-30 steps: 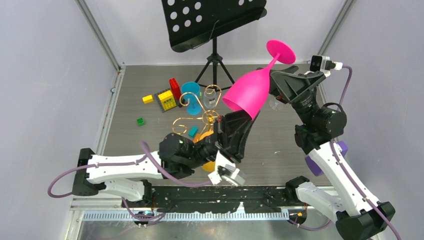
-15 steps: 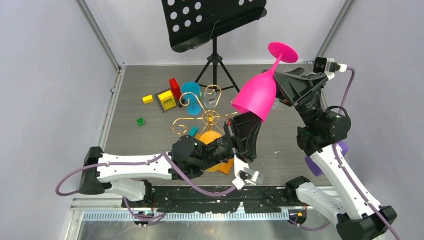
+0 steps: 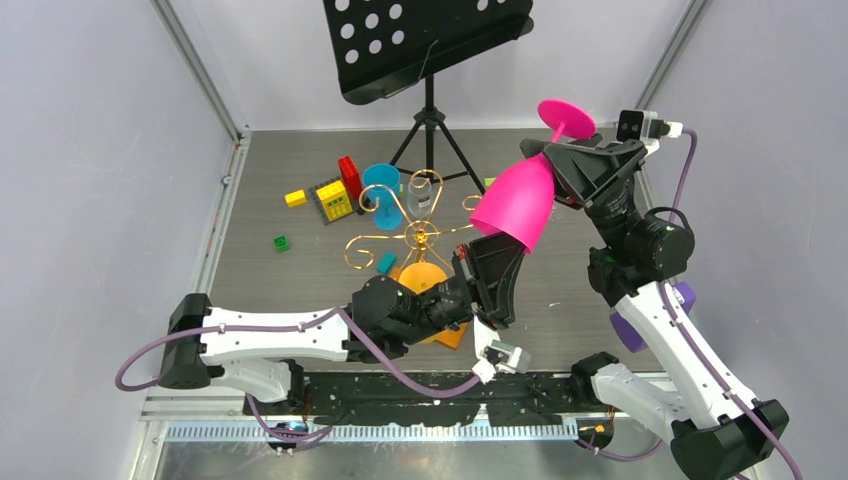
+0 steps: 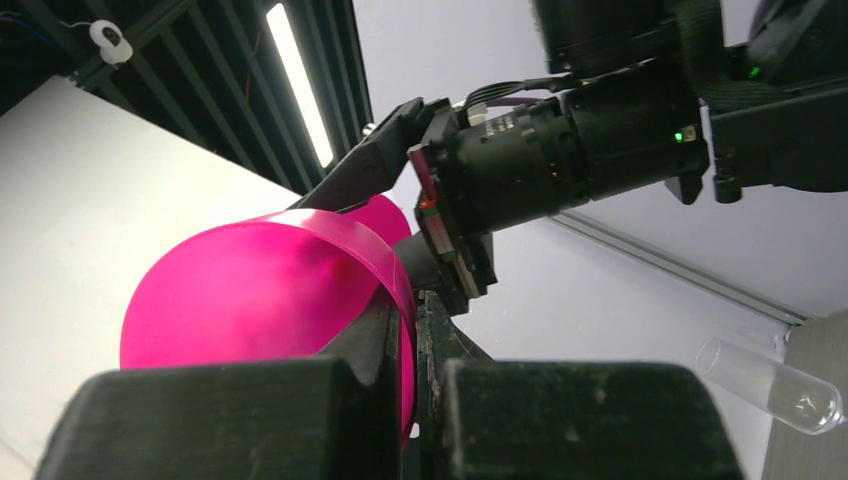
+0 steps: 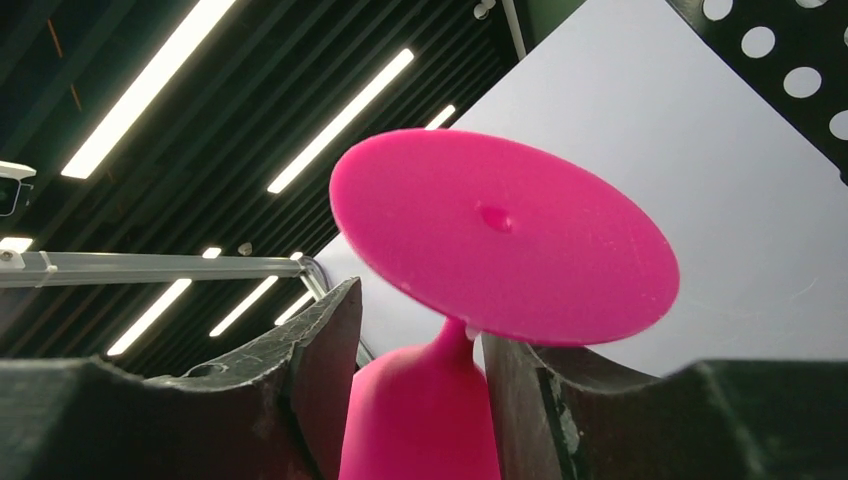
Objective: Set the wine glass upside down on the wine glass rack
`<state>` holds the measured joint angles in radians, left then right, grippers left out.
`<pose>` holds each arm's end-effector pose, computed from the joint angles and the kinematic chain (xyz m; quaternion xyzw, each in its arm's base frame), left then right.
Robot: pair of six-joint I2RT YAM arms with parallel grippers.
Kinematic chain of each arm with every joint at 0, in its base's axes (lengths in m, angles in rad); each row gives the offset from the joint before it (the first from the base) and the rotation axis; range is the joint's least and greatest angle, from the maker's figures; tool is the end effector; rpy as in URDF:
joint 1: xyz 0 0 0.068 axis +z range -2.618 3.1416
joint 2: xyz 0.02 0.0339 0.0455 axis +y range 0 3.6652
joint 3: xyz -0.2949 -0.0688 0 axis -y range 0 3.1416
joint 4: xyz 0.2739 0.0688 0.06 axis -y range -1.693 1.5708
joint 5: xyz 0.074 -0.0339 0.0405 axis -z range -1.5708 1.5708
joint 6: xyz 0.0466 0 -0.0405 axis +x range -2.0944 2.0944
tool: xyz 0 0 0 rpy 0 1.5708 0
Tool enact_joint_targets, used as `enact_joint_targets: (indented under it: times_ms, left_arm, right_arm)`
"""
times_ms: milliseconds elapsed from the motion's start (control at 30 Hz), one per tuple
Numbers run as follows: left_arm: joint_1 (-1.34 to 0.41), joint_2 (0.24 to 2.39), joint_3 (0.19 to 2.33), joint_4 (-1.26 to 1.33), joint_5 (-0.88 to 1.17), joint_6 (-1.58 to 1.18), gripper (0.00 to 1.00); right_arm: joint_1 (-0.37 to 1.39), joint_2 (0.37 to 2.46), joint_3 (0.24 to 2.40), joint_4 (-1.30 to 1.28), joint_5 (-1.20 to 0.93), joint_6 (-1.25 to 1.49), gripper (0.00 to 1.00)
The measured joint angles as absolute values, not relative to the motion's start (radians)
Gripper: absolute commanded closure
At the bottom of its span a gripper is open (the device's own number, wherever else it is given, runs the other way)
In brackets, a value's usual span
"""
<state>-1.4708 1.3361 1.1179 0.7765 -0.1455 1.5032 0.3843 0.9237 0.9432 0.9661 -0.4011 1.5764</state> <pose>0.0400 -0.3313 0.4632 0.4766 0.1038 0.0494 0.8716 0.1596 0.0841 0.5116 0.0008 0.3410 0.8114 0.4747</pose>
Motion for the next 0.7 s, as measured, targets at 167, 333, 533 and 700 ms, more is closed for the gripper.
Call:
enact_joint_targets:
  times_ms: [167,333,533,700]
  left_arm:
    - [-1.472,1.336,1.102,0.781,-0.139,1.502,1.00]
    - [-1.479,1.340,1.108,0.791,-0.157,1.510,1.00]
    - [-1.479,1.381,1.129,0.820,-0.193,1.552,1.00]
    - [-1.478,1.390,1.129,0.837,-0.214,1.556,0.67]
  right_arm:
    - [0.384,0.930,0.939,0.974,-0.400,1.586,0.68]
    - [0.384,0.930,0.937,0.992,-0.390,1.591,0.58]
    - [0.383,0.931,0.937,0.994,-0.379,1.586,0.89]
    - [0.378,0.932,0.937,0.995,-0.343,1.600,0.95]
